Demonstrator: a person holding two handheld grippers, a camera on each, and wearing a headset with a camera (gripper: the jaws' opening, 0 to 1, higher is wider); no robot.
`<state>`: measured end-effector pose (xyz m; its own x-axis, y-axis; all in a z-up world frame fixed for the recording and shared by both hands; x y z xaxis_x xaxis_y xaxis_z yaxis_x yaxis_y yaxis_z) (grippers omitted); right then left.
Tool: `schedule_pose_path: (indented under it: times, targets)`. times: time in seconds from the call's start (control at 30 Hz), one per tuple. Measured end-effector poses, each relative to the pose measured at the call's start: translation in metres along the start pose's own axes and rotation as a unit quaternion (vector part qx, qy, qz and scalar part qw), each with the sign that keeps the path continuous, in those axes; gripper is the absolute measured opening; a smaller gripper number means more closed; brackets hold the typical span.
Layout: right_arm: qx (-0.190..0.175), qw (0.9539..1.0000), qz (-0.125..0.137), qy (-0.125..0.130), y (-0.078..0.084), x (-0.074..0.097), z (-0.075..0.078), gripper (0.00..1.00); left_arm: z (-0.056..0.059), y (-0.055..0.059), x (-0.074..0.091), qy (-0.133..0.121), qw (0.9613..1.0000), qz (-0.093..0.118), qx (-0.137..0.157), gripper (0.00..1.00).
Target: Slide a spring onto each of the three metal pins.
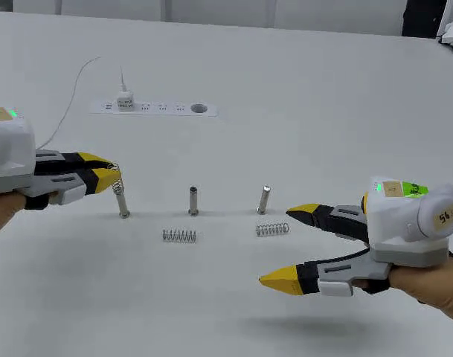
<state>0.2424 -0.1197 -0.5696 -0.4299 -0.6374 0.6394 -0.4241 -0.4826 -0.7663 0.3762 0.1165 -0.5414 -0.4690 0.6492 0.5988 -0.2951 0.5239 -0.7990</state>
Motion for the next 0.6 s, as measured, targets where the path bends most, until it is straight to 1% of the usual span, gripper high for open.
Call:
schedule_pose_path:
  times: [0.2, 0.4, 0.6]
  targets:
    - [-0.002, 1.0, 0.0, 0.002, 0.0, 0.001, 0.002, 0.75, 0.0, 0.003, -0.001, 0.001, 1.0, 0.001, 0.004, 0.1]
    - [-0.003, 1.0, 0.001, 0.001, 0.0, -0.001, 0.001, 0.74, 0.001, 0.011, -0.005, -0.002, 1.0, 0.0, 0.007, 0.1]
    - [-0.004, 1.0, 0.001, 0.0, 0.0, -0.001, 0.0, 0.74, 0.002, 0.016, -0.008, -0.005, 1.0, -0.005, 0.005, 0.1]
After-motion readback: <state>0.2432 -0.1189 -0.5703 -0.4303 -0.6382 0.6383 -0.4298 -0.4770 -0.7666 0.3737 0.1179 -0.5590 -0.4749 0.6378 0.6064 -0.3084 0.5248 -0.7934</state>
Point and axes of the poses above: the centre of the closed fingertips' face, and the gripper's own axes: x roughly backward along the fingers, z roughly to its right, y roughly out of its underside, the point moved 3 cm from there along x, roughly backward along the fingers, and after that the axes turned 13 degrees about -z, right-handed, at the moved point
